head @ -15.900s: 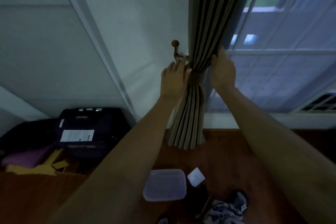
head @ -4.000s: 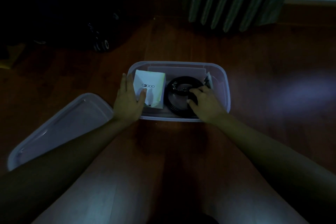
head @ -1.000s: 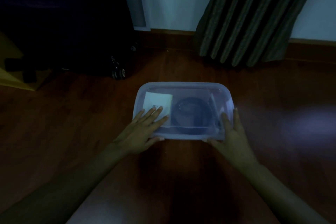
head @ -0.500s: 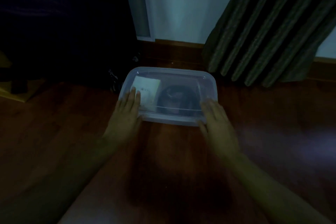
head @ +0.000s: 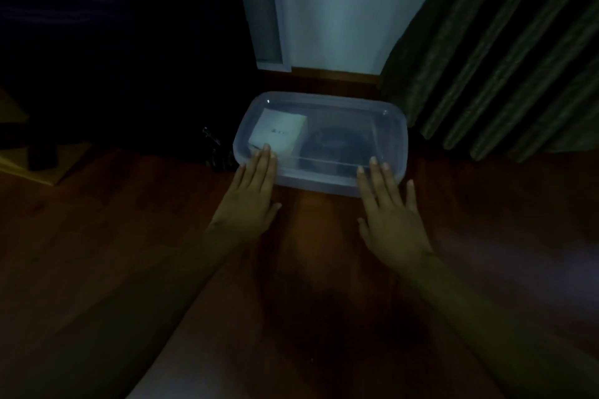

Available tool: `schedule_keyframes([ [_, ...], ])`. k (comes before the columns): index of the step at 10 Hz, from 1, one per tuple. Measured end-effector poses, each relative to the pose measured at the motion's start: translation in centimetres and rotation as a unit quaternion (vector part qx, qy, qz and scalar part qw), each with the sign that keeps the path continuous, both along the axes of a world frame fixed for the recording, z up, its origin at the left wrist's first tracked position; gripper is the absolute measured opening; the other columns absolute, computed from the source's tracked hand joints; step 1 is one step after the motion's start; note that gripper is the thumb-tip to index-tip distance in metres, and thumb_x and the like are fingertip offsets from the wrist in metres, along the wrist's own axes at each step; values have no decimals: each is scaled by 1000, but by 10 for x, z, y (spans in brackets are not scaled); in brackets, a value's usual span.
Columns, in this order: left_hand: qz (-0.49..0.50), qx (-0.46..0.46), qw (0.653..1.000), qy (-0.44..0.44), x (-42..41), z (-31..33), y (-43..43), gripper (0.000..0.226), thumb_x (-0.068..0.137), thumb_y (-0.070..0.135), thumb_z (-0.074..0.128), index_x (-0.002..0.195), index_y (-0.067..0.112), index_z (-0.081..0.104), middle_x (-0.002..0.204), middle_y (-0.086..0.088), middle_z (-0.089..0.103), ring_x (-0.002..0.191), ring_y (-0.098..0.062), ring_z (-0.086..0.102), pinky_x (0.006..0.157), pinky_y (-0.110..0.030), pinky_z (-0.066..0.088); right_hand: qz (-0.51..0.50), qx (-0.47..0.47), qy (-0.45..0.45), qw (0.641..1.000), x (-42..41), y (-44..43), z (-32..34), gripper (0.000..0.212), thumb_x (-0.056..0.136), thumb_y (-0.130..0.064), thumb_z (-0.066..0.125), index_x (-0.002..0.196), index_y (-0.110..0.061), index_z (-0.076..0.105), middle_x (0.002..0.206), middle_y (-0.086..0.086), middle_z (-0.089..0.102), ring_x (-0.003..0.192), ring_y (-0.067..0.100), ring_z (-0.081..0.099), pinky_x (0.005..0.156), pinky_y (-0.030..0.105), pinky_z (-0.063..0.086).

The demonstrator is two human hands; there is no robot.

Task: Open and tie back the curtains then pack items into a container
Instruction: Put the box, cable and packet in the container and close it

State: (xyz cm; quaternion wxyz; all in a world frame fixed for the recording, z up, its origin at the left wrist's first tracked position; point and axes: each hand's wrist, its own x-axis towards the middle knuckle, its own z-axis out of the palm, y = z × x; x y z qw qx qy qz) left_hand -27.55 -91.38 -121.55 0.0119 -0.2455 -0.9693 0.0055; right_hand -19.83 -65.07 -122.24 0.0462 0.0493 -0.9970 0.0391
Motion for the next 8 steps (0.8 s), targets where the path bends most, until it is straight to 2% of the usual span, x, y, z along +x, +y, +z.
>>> schedule_keyframes([
  [2, 5, -37, 999, -31, -49, 12, 28, 101, 88, 36, 58, 148, 4, -16, 158, -15, -18, 147, -26, -10, 119, -45, 4, -36, 31, -52, 998, -41, 15, 9, 96, 89, -31, 57, 152, -19, -16, 159, 6, -23, 147, 25, -15, 111, 68, 14],
  [3, 1, -56, 997, -52, -69, 15, 36, 102, 87, 38, 58, 148, 6, -17, 158, -12, -19, 147, -25, -13, 118, -46, 2, -53, 34, -67, 996, -56, 19, 12, 98, 91, -30, 55, 149, -21, -23, 157, 4, -29, 146, 26, -21, 109, 70, 11],
  [5, -2, -40, 997, -58, -73, 14, 37, 100, 88, 42, 56, 149, 7, -14, 159, -11, -17, 147, -24, -12, 119, -46, 2, -61, 28, -83, 994, -60, 20, 11, 102, 88, -29, 58, 149, -22, -24, 157, 5, -29, 145, 27, -22, 108, 70, 12],
  [7, 31, -13, 992, -123, -28, 65, 42, 93, 92, 46, 49, 150, 7, -12, 159, -10, -14, 147, -23, -10, 119, -43, -3, -72, -53, -114, 989, -24, 31, 57, 89, 96, -42, 48, 151, -17, -17, 160, 4, -19, 148, 24, -14, 117, 57, 2],
  [8, -15, -31, 990, -135, 7, 125, 49, 92, 93, 44, 48, 150, 8, -13, 159, -10, -16, 147, -23, -10, 119, -42, -3, -101, -67, -125, 985, 21, 46, 107, 86, 96, -50, 42, 152, -13, -12, 161, 5, -13, 148, 23, -12, 119, 50, 0],
])
